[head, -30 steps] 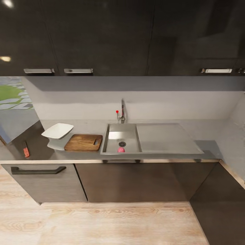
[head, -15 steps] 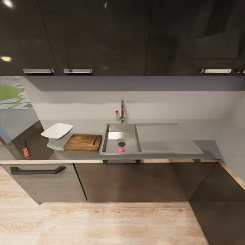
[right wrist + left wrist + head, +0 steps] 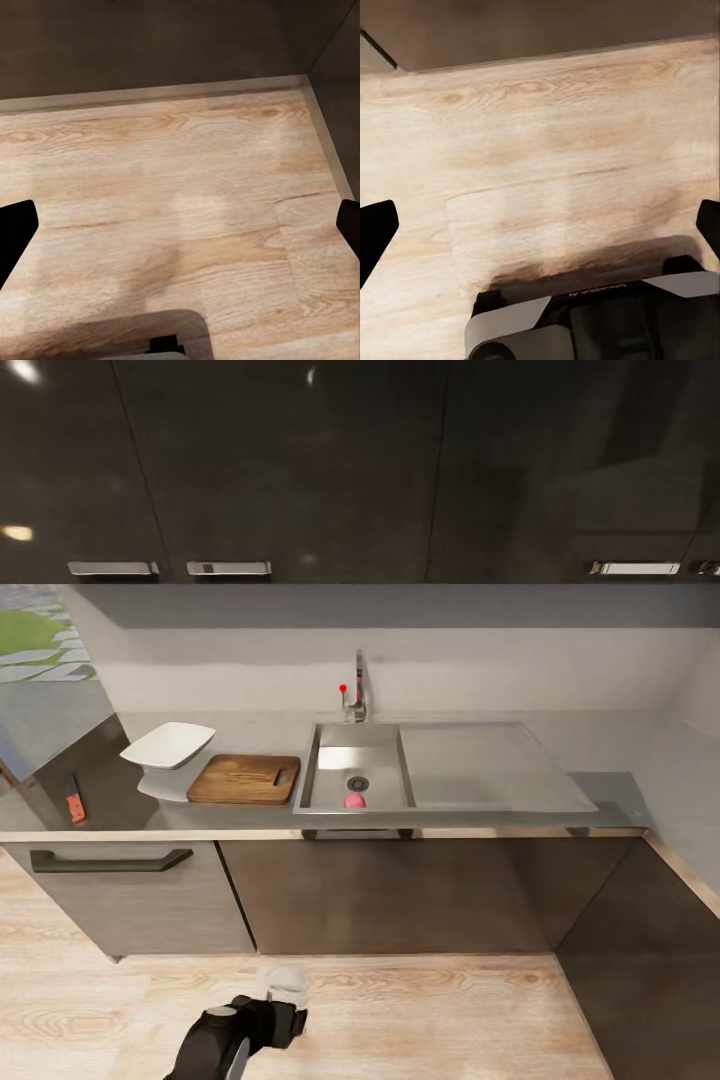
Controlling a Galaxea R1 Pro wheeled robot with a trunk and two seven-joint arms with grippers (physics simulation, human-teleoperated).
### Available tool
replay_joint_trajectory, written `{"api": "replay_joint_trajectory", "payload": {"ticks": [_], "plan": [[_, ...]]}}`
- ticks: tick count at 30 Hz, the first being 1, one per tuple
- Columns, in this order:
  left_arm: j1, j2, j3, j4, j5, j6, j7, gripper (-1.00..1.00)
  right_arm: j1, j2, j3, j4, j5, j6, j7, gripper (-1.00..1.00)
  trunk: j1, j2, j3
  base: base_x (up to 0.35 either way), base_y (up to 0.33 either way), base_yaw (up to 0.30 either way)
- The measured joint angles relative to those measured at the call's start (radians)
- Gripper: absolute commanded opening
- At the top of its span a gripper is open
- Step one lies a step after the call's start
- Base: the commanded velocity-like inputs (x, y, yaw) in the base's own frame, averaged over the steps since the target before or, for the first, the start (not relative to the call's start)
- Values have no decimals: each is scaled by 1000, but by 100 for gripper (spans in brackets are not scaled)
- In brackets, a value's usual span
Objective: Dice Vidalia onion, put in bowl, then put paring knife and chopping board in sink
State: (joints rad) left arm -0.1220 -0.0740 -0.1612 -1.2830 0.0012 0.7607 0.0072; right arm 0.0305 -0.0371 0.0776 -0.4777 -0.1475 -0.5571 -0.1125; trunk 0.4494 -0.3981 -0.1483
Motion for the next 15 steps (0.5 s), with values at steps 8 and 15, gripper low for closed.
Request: {"api": "replay_joint_trajectory", "payload": {"ticks": [8,15], "plan": [[-131,-2,-54,-190,1,224,-4,100,0,0,0,1,-5,0,0,100,0,0,0,0,0,0],[-286,-19,-76,-215,3,243,-4,100,0,0,-1,1,-7,1,0,100,0,0,0,0,0,0]]}}
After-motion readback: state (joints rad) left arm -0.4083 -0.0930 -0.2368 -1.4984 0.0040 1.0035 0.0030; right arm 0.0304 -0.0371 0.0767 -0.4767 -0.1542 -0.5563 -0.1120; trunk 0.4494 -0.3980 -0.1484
